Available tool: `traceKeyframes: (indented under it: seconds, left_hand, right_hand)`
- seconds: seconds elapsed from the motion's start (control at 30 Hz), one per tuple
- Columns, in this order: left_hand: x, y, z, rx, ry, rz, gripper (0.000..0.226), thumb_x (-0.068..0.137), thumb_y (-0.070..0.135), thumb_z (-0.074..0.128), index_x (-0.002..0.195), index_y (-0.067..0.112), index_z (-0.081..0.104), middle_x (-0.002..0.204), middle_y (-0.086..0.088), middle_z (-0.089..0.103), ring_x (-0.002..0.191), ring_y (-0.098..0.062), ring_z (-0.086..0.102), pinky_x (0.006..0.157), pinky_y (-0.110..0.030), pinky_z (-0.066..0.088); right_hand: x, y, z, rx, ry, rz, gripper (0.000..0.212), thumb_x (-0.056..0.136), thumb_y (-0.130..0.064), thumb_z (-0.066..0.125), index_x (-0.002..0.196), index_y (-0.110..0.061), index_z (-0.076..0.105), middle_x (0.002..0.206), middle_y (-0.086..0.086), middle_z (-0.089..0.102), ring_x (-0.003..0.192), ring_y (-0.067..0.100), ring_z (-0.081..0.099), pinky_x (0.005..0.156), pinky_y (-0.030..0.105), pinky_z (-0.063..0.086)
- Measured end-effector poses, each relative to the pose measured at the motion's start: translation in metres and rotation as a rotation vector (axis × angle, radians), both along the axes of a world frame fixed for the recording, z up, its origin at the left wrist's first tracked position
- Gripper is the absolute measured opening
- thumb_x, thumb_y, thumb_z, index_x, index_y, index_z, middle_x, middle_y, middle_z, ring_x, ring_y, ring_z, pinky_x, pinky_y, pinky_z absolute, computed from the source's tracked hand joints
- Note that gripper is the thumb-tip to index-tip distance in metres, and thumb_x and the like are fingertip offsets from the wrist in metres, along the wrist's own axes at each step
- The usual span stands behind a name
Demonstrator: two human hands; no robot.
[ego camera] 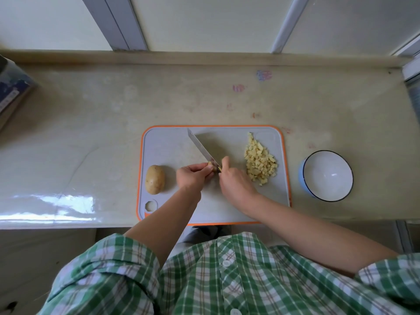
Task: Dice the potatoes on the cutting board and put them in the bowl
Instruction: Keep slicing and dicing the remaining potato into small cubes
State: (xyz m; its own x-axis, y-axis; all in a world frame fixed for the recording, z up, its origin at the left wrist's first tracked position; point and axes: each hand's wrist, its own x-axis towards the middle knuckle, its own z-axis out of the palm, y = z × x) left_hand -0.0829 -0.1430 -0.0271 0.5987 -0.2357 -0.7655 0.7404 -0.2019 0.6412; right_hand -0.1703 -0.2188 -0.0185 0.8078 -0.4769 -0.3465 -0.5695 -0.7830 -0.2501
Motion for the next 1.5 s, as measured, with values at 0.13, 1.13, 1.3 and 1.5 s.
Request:
traceKeyframes:
  seconds: [0.13, 1.13, 1.3, 1.5]
  left_hand:
    - [0.000, 0.000, 0.000, 0.007, 0.000, -0.016, 0.009, 0.081, -0.010, 0.068, 0.090, -0.008, 0.068, 0.074, -0.012, 0.066, 0.058, -0.013, 0.066, 0.065, -0.017, 0.057]
    - [0.013, 0.013, 0.001, 0.176, -0.121, 0.017, 0.009, 0.080, 0.001, 0.075, 0.088, 0.002, 0.071, 0.079, -0.009, 0.071, 0.066, -0.014, 0.067, 0.073, -0.026, 0.058]
    - [0.015, 0.016, -0.001, 0.192, -0.126, 0.011, 0.009, 0.081, 0.002, 0.075, 0.089, 0.003, 0.071, 0.078, -0.008, 0.071, 0.063, -0.012, 0.067, 0.073, -0.026, 0.059]
    - [0.016, 0.015, -0.001, 0.191, -0.123, 0.002, 0.007, 0.080, 0.002, 0.075, 0.083, 0.007, 0.070, 0.076, -0.006, 0.070, 0.067, -0.015, 0.067, 0.077, -0.031, 0.058]
  right_hand:
    - [0.000, -0.003, -0.002, 0.019, -0.031, -0.016, 0.033, 0.101, -0.013, 0.039, 0.131, 0.000, 0.031, 0.090, 0.018, 0.066, 0.081, 0.038, 0.064, 0.057, 0.036, 0.032]
    - [0.002, -0.002, 0.030, 0.141, -0.195, 0.016, 0.018, 0.097, -0.012, 0.045, 0.112, -0.003, 0.043, 0.066, -0.001, 0.036, 0.070, 0.037, 0.056, 0.055, 0.033, 0.025]
    - [0.007, 0.001, 0.027, 0.183, -0.208, 0.010, 0.016, 0.095, -0.009, 0.046, 0.110, -0.003, 0.042, 0.074, 0.005, 0.041, 0.071, 0.039, 0.056, 0.055, 0.034, 0.026]
    - [0.004, 0.001, 0.024, 0.165, -0.188, 0.042, 0.017, 0.096, -0.011, 0.044, 0.112, -0.005, 0.040, 0.077, 0.006, 0.044, 0.070, 0.037, 0.056, 0.054, 0.033, 0.024]
